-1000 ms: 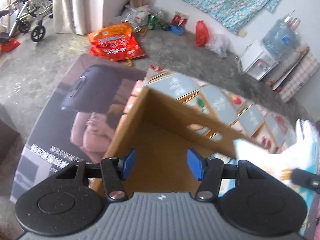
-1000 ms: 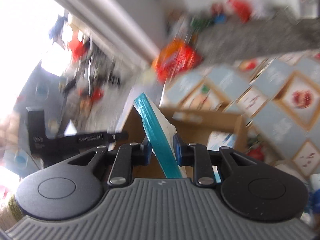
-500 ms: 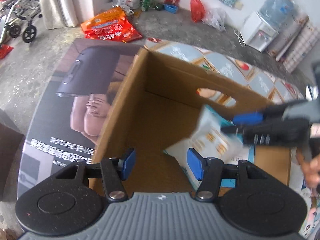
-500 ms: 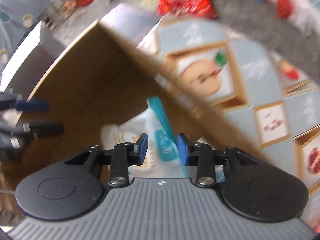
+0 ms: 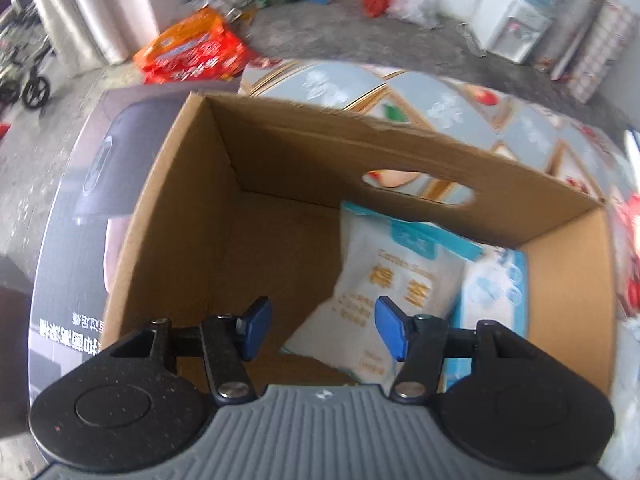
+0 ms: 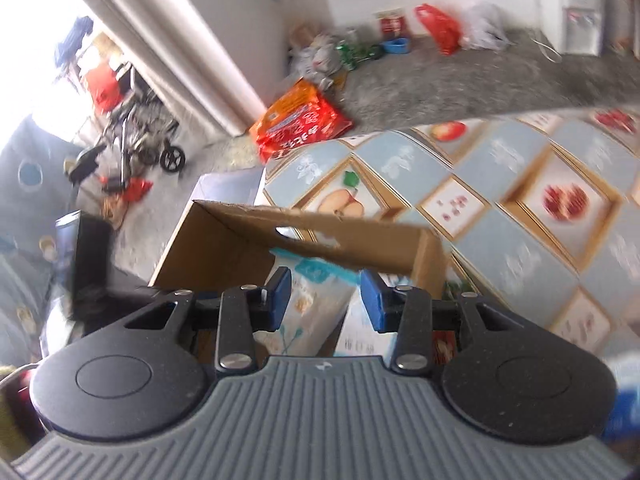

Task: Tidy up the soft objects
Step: 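Lower the cotton swab bag into the cardboard box and open the right tool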

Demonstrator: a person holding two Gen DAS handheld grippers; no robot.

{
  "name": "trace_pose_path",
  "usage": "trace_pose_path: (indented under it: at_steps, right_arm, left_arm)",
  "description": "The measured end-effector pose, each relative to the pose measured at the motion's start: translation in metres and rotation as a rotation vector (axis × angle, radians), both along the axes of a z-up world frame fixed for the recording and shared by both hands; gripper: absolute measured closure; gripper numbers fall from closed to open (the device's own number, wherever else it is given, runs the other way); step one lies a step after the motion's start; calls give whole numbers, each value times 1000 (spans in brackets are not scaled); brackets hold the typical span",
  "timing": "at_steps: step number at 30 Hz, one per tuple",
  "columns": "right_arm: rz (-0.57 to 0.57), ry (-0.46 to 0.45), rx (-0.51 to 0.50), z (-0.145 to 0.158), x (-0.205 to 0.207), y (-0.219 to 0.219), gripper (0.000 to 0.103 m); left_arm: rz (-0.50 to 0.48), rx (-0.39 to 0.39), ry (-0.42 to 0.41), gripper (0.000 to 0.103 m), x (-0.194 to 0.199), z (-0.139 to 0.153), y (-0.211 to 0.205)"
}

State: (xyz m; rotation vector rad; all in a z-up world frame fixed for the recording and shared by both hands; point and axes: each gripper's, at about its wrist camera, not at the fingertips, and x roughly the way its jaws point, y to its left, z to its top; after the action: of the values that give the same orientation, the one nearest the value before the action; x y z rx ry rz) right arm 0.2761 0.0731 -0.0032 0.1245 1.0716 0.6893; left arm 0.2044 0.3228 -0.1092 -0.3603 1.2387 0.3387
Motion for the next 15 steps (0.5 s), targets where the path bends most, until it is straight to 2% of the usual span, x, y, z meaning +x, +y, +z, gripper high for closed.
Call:
trace_pose_path:
  at_steps: [6,11,15]
  right_arm:
    - [-94,50,9,-10,-22,-34,65]
    - [-160,83,34,-20,-30,-54,65]
    - [-196,95,63,-22,-36,-67,65]
  left_arm:
    - [71,-161,67,45,11,-31,9]
    - [80,-205,76,45,5,-33,5]
    - [80,-187,58,42,0,-24,2]
